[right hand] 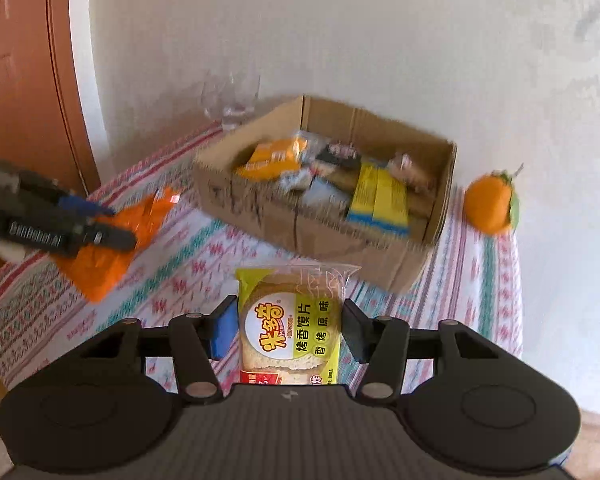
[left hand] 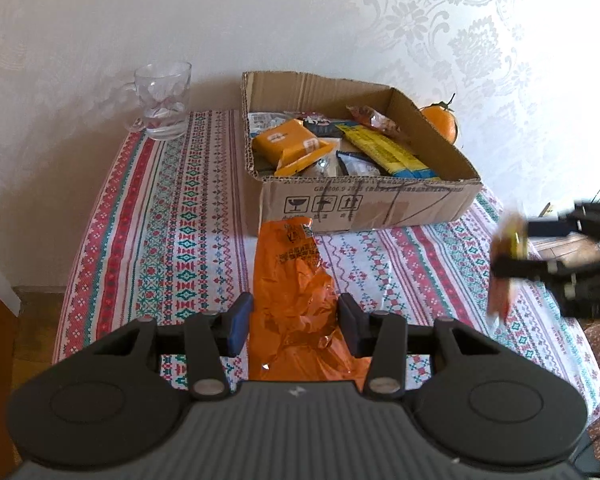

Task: Organize snacks
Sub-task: 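Lift both held packets and carry them toward the cardboard box, then drop the bread packet into the box with the right gripper while the left carries the wrapper, then lower the orange wrapper into the box and open the left gripper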

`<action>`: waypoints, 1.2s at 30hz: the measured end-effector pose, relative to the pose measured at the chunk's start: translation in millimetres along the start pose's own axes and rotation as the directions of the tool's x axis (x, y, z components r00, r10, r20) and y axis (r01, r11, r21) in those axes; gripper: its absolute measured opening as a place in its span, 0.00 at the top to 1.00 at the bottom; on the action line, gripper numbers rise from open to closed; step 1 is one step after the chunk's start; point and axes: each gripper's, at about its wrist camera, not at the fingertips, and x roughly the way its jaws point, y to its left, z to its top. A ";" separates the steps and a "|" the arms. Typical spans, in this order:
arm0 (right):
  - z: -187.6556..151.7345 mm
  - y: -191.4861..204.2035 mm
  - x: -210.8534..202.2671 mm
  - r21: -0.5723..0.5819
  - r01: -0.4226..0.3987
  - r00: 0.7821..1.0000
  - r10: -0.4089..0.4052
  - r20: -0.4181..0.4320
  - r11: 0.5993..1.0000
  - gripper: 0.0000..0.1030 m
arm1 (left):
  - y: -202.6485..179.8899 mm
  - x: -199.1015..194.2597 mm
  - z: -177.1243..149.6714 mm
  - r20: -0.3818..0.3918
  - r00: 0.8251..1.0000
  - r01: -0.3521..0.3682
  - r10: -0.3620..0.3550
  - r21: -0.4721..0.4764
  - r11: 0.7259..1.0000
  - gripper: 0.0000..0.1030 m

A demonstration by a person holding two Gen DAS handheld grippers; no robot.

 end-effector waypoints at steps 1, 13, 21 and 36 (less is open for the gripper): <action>7.1 -3.1 0.7 -0.001 0.003 1.000 -0.003 0.014 1.000 0.43 | 0.6 -1.6 -0.1 0.003 1.000 0.001 -0.001 0.000 1.000 0.56; 101.4 -47.7 76.5 0.009 0.042 0.999 -0.042 0.024 0.999 0.43 | 8.7 -13.5 -1.9 0.015 1.000 -0.014 0.015 -0.023 1.000 0.56; 126.0 -68.8 122.6 0.081 0.069 0.998 -0.068 -0.009 0.994 0.27 | 11.9 -16.3 0.3 0.022 0.999 -0.031 0.031 -0.031 0.999 0.56; 79.2 -59.5 70.2 0.102 0.064 0.996 -0.071 0.061 0.993 0.00 | 0.2 -5.9 28.0 0.044 0.999 -0.002 0.001 0.018 1.000 0.56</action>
